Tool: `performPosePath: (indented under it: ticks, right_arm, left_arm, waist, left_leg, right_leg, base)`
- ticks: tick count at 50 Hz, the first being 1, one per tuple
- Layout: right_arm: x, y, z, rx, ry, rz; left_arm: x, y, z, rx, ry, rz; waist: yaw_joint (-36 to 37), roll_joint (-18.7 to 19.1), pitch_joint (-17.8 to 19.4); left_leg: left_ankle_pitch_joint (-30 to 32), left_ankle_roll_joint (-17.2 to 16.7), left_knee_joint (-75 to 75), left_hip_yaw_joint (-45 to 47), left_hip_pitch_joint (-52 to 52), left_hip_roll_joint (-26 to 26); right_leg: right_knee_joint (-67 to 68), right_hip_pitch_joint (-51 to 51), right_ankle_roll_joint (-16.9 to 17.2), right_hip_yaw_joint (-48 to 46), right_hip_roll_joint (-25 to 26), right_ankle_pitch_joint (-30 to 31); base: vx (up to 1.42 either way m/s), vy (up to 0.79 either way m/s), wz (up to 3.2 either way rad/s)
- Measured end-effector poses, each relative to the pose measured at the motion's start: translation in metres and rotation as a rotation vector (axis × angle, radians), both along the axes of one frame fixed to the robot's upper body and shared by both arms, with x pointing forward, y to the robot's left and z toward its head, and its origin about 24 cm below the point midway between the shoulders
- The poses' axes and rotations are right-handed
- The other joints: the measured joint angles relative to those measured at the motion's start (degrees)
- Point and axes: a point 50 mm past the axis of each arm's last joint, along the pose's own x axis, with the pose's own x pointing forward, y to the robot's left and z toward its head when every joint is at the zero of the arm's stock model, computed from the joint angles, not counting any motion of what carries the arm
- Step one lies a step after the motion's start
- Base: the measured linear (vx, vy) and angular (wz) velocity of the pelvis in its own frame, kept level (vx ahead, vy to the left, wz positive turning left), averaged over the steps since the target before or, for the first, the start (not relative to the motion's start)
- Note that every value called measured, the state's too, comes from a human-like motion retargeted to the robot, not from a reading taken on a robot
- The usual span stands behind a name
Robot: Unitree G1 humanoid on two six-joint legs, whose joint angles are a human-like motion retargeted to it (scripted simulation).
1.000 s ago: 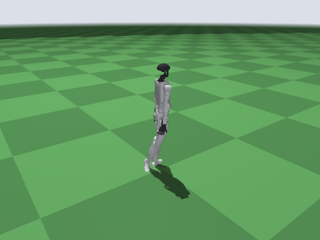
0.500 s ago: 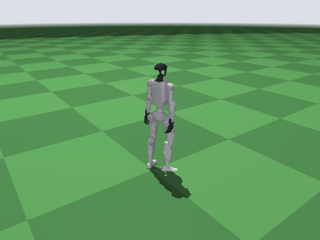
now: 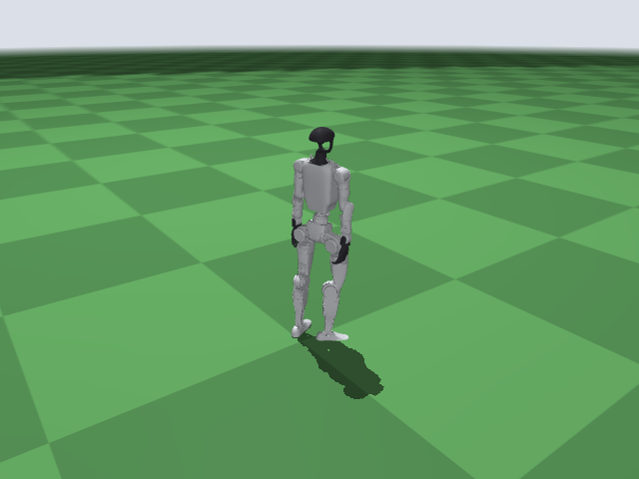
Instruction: In place motions
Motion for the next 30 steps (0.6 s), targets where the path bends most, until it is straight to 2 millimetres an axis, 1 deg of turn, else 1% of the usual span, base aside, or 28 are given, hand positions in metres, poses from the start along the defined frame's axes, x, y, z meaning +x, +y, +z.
performPosePath:
  ticks: [3,8,10,14,20,25,30]
  right_arm:
    - [-0.003,0.002,0.000,0.002,0.011,-0.005]
    - [-0.008,0.001,0.001,-0.001,0.022,-0.006]
    - [-0.007,0.001,0.001,-0.002,0.018,-0.010]
    - [-0.006,-0.002,0.001,-0.006,0.010,-0.020]
    - [-0.002,-0.003,0.000,-0.007,-0.004,-0.017]
    - [-0.002,-0.002,0.000,-0.006,-0.005,-0.008]
    - [-0.003,0.000,0.000,0.000,0.004,0.000]
  left_arm:
    - [0.002,0.000,0.000,-0.009,-0.005,-0.009]
    - [-0.005,0.001,0.000,-0.003,0.017,-0.006]
    - [-0.008,0.002,0.001,0.001,0.030,-0.003]
    - [-0.017,0.004,0.001,0.008,0.062,-0.006]
    - [-0.028,0.007,0.003,0.015,0.098,-0.001]
    - [-0.030,0.007,0.003,0.013,0.107,0.001]
    - [-0.025,0.006,0.002,0.008,0.090,-0.003]
  waist:
    - [2.0,-0.2,0.0]
    - [5.1,-0.5,-0.2]
    - [5.1,-0.5,0.0]
    - [2.7,-0.4,0.3]
    - [1.7,-0.5,0.6]
    - [1.0,-0.3,0.7]
    - [1.3,-0.4,0.6]
  left_leg:
    - [-0.3,0.0,-0.2,1.4,0.3,-0.1]
    - [-0.6,-0.1,-0.3,3.3,0.4,0.1]
    - [-0.7,-0.1,-0.3,3.0,0.3,0.0]
    - [-0.5,0.0,-0.2,0.7,0.0,-0.4]
    - [-0.8,-0.1,0.1,0.2,-0.4,-0.3]
    - [-0.9,-0.1,0.3,0.1,-0.8,-0.1]
    - [-1.2,-0.2,0.5,0.9,-1.0,0.0]
  right_leg:
    - [0.5,-0.3,-0.1,1.4,0.1,-0.4]
    - [1.8,-1.1,0.2,3.4,-0.4,-0.8]
    - [2.0,-1.1,0.2,3.2,-0.7,-0.7]
    - [1.0,-0.6,-0.1,0.9,-0.7,0.1]
    - [0.9,-0.8,-0.1,0.7,-0.8,0.6]
    - [1.0,-1.1,-0.2,0.8,-0.8,0.8]
    - [1.0,-1.4,-0.5,1.7,-0.5,0.8]
  base:
    - [0.05,0.06,-0.38]
    - [0.02,0.02,-0.31]
    - [-0.01,0.00,0.09]
    - [-0.03,-0.01,0.47]
    - [-0.01,0.00,0.03]
    - [-0.01,-0.01,0.00]
    - [-0.01,0.00,-0.09]
